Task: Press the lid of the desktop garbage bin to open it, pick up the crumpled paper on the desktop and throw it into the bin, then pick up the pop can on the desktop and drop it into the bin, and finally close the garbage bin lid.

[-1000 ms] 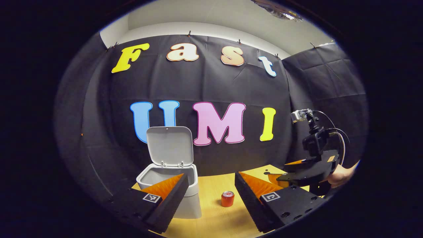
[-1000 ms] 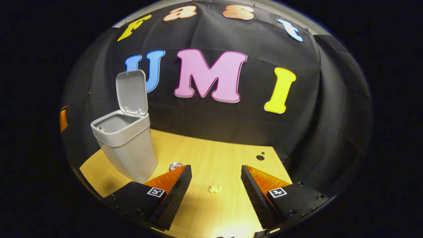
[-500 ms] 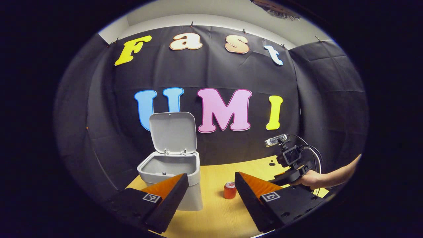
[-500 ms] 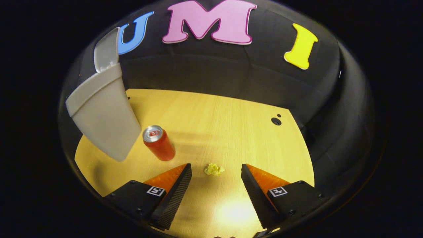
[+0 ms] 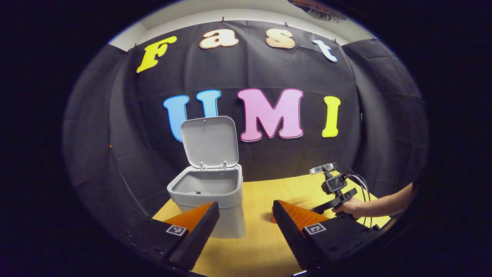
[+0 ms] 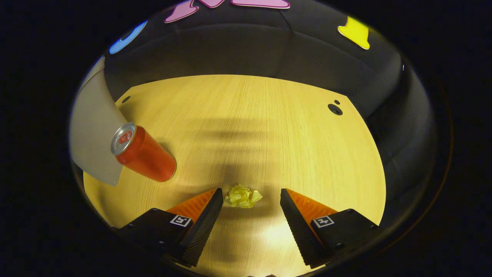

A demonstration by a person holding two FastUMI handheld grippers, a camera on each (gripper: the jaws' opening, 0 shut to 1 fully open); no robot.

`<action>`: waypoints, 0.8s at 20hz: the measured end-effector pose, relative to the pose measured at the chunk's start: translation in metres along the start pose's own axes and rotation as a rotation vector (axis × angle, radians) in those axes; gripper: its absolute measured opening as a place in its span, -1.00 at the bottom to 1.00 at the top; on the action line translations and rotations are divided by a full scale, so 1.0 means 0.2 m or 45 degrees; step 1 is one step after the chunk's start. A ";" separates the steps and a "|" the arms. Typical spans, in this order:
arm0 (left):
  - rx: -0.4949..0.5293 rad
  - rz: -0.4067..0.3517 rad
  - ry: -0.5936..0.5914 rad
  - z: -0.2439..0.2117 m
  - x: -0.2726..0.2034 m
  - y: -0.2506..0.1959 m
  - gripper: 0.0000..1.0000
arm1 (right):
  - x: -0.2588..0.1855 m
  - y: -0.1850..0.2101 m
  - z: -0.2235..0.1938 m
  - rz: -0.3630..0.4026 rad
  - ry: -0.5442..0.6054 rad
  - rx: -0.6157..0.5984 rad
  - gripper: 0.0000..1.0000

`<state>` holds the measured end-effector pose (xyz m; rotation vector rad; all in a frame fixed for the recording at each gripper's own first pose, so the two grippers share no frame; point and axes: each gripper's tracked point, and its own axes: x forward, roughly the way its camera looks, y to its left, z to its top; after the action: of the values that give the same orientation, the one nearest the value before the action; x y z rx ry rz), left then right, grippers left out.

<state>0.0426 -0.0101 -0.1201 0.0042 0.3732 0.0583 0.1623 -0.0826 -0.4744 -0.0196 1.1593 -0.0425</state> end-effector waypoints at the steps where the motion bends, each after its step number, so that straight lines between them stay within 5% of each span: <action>1: -0.009 0.005 0.013 -0.01 0.01 -0.01 0.89 | 0.02 0.01 -0.01 0.010 0.016 0.014 0.95; 7: -0.017 0.015 0.061 -0.05 0.05 -0.04 0.89 | 0.08 0.06 -0.03 0.046 0.055 0.052 0.86; 8: -0.023 0.019 0.068 -0.06 0.05 -0.03 0.89 | 0.08 0.06 -0.04 0.032 0.058 0.047 0.77; 9: -0.034 0.020 0.072 -0.07 0.05 -0.03 0.89 | 0.08 0.06 -0.05 0.037 0.068 0.037 0.14; 14: -0.050 0.022 0.079 -0.09 0.04 -0.03 0.89 | 0.07 0.06 -0.05 0.063 0.066 0.018 0.19; 16: -0.045 0.020 0.078 -0.09 0.04 -0.03 0.89 | 0.06 0.05 -0.05 0.068 0.067 -0.002 -0.05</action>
<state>0.0433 -0.0163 -0.1389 -0.0299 0.4334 0.0806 0.1586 -0.0726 -0.4906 0.0108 1.2119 0.0052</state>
